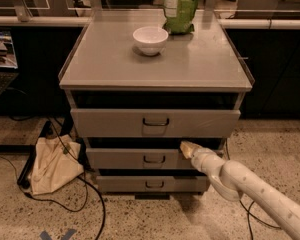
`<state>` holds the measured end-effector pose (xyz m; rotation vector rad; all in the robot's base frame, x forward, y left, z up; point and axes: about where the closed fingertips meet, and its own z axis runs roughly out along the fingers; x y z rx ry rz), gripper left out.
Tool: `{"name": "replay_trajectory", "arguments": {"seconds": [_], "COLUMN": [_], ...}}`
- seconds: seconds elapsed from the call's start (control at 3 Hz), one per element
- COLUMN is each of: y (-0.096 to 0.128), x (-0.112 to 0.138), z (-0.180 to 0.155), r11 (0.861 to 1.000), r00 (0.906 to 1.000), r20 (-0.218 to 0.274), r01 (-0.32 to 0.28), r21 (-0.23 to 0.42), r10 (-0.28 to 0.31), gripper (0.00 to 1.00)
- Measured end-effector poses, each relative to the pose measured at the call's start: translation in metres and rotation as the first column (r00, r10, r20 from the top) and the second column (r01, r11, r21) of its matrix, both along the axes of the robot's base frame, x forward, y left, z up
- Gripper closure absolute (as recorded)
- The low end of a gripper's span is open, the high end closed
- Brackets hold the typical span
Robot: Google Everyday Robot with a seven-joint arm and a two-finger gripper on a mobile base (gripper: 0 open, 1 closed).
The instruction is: Open middle drawer
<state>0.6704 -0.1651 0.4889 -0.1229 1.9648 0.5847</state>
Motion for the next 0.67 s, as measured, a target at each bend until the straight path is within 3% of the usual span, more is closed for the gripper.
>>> {"name": "replay_trajectory", "arguments": {"seconds": [0.33, 0.67], "y": [-0.0024, 0.0045], "x": [0.0279, 0.029], "z": [0.0031, -0.0041], "r11": [0.999, 0.999], "r00": [0.9996, 0.9999], "r20": [0.014, -0.014], "r01": [0.026, 0.007], "r21": [-0.024, -0.04], "r10": [-0.026, -0.007], "gripper": [1.0, 1.0]}}
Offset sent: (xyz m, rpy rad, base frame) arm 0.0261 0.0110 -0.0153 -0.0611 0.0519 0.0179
